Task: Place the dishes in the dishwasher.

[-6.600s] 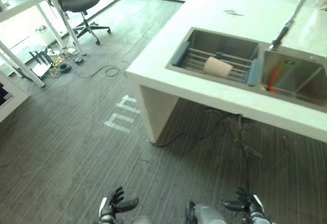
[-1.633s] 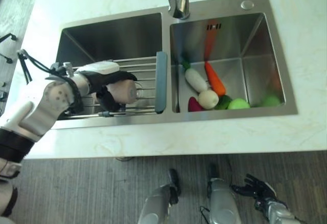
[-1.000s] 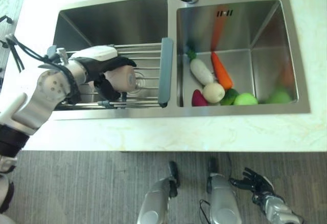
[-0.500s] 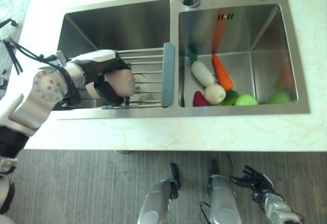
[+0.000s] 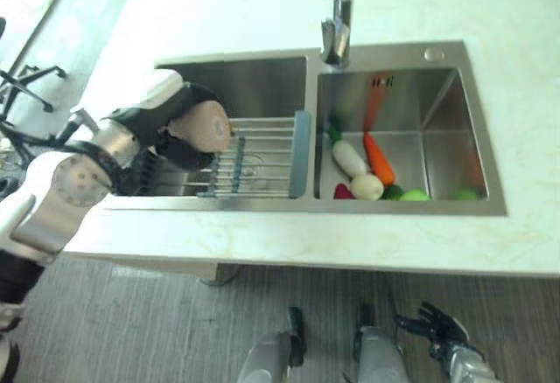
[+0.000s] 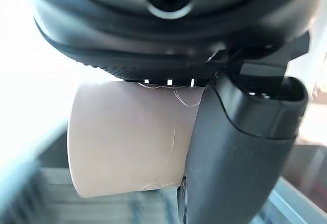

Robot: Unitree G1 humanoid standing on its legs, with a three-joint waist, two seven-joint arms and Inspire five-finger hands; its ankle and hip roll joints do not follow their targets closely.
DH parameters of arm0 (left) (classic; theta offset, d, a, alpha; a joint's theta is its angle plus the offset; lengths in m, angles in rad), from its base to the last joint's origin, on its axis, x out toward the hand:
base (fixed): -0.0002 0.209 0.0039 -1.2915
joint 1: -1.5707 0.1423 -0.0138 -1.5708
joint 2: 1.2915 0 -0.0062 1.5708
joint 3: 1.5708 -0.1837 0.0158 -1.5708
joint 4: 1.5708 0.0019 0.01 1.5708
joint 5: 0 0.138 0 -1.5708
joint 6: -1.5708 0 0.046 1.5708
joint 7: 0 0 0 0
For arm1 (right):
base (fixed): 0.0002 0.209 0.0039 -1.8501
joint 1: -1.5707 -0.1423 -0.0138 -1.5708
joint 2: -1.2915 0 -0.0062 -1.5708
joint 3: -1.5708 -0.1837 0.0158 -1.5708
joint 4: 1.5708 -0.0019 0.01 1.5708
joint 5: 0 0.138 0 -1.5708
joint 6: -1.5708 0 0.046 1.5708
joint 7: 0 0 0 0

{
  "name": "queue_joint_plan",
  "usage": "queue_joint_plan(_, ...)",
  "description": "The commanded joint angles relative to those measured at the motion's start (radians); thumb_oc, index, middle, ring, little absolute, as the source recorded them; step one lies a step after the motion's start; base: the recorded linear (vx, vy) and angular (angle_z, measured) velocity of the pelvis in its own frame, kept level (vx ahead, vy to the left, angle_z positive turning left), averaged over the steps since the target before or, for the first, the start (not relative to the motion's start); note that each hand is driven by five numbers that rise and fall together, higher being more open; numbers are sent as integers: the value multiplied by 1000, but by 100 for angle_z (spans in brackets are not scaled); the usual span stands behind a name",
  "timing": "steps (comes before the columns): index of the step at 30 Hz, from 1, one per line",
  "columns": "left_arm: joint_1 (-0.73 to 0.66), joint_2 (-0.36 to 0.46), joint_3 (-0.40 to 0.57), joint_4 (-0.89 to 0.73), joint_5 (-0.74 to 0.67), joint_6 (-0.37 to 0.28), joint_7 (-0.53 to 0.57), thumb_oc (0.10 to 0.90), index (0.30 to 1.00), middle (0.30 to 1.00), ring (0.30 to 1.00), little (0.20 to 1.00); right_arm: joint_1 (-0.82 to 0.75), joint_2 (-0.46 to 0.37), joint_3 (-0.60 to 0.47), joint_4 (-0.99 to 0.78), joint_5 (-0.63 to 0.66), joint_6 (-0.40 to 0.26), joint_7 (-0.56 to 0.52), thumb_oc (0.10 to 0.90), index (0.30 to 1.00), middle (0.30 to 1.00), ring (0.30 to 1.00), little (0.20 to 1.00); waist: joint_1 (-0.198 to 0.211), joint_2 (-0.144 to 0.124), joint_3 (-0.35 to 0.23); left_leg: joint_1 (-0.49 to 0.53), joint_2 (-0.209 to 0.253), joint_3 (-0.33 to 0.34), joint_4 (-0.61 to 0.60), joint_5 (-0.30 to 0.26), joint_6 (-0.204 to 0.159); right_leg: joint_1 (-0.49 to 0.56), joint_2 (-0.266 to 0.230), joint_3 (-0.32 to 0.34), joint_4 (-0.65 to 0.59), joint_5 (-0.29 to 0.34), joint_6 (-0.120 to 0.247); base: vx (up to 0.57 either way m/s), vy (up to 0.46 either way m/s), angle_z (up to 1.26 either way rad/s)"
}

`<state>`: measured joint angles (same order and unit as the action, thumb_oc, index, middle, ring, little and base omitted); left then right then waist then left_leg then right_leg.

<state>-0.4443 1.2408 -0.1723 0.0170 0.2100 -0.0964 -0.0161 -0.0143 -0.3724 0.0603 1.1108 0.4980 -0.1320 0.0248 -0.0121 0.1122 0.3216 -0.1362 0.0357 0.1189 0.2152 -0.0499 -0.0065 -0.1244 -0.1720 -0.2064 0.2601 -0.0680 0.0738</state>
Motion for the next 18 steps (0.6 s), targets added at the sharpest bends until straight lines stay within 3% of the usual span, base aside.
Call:
queue_joint_plan(1, -58, 111, 186, 9, 116, -48, 205, 400, 300, 300, 300, 300, 65, -38, 0, -66, -104, -92, 26, 800, 900, 900, 900, 900, 17, 19, -77, -3, 54, -1, 85, -117, -47, 37, -49, -16, 40, -98, 87, 0, -170, 31)
queue_joint_plan(5, -19, 263, 271, 22, 106, -27, 327, 400, 300, 300, 300, 300, 58, -85, -2, -76, -5, -56, 71, 800, 900, 900, 900, 900, 43, 31, -101, 1, 66, -24, 85, -113, -63, 48, -42, -33, 40, -112, 82, -33, -159, 23)
queue_joint_plan(9, 137, 352, 427, 69, 53, 6, 373, 400, 300, 300, 300, 300, 49, -111, 14, -111, -104, -59, 192, 800, 900, 900, 900, 900, 91, 44, -122, 5, 68, -66, 85, -95, -82, 47, -26, -26, 40, -123, 70, -15, -158, 10)
queue_joint_plan(11, 234, 351, 501, 89, 22, 2, 384, 400, 300, 300, 300, 300, 56, -108, 25, -135, -102, -32, 197, 800, 900, 900, 900, 900, 108, 52, -127, -3, 81, -58, 85, -87, -91, 50, -18, -36, 40, -130, 64, -70, -144, 11)
queue_joint_plan(12, 331, 330, 581, 89, 9, -18, 378, 400, 300, 300, 300, 300, 68, -95, 27, -141, -71, -13, 177, 800, 900, 900, 900, 900, 109, 60, -123, -28, 108, -18, 85, -64, -111, 54, -14, -64, 40, -134, 63, -202, -198, 62)
queue_joint_plan(13, 417, 301, 659, 52, 1, 16, 366, 400, 300, 300, 300, 300, 74, -76, 37, -145, -74, -16, 169, 800, 900, 900, 900, 900, 99, 62, -108, -82, 131, 11, 85, -25, -140, 65, -18, -106, 40, -143, 67, -318, -206, 134)
queue_joint_plan(14, 428, 278, 676, 36, -11, 35, 382, 400, 300, 300, 300, 300, 69, -61, 64, -153, -64, -35, 153, 800, 900, 900, 900, 900, 100, 59, -89, -135, 155, 22, 85, 15, -158, 70, -26, -126, 40, -147, 67, -354, -124, 190)
queue_joint_plan(16, 411, 234, 665, 33, -29, 53, 414, 400, 300, 300, 300, 300, 58, -41, 100, -182, -62, -48, 113, 800, 900, 900, 900, 900, 94, 50, -78, -161, 180, 62, 85, 42, -164, 64, -53, -163, 40, -143, 68, -333, 31, 162)
queue_joint_plan(18, 408, 133, 620, 38, -24, 20, 486, 400, 300, 300, 300, 300, 52, -20, 126, -244, -53, -20, 31, 800, 900, 900, 900, 900, 85, 20, -90, -74, 169, 94, 85, 8, -145, 51, -89, -173, 40, -136, 70, -265, 163, 106)
